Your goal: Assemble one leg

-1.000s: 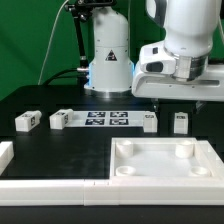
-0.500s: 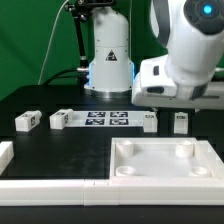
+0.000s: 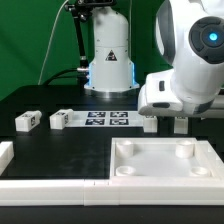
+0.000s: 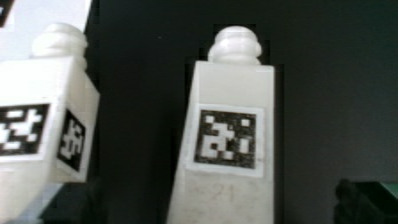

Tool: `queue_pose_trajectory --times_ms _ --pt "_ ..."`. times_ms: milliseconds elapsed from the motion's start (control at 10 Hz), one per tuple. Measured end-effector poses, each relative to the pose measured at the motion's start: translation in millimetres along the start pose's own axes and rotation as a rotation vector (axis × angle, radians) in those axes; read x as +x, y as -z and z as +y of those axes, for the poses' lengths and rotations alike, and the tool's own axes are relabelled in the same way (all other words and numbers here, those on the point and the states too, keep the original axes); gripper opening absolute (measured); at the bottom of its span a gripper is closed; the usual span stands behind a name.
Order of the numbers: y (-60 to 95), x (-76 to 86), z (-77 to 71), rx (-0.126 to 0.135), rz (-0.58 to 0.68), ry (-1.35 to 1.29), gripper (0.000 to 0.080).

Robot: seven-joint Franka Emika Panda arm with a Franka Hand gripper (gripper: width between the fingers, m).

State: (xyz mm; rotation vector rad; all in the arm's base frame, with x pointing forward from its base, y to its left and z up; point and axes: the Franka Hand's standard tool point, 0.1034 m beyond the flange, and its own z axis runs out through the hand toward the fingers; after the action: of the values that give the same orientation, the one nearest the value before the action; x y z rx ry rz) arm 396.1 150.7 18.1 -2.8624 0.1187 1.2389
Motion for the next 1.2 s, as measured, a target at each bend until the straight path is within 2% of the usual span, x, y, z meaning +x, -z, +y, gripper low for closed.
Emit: queue_pose_trajectory --times_ms 500,600,700,800,900,1200 --pt "-11.3 -1.0 1.0 -0.009 -0.020 -0.016 0.0649" --pt "-13.5 -2.1 2.5 -0.011 -0.026 -0.024 0.0562" --pt "-14.8 -3.5 2.4 -0.014 -0.031 -0.043 0.0428" --pt "-15.2 -3.8 1.4 -0.017 -0.031 -0.047 0.0428" --pt "-15.1 -3.6 1.6 -0.016 -0.030 -0.047 0.0288" --pt "-15.0 -3.6 1.7 -0.016 -0.030 -0.047 0.0288"
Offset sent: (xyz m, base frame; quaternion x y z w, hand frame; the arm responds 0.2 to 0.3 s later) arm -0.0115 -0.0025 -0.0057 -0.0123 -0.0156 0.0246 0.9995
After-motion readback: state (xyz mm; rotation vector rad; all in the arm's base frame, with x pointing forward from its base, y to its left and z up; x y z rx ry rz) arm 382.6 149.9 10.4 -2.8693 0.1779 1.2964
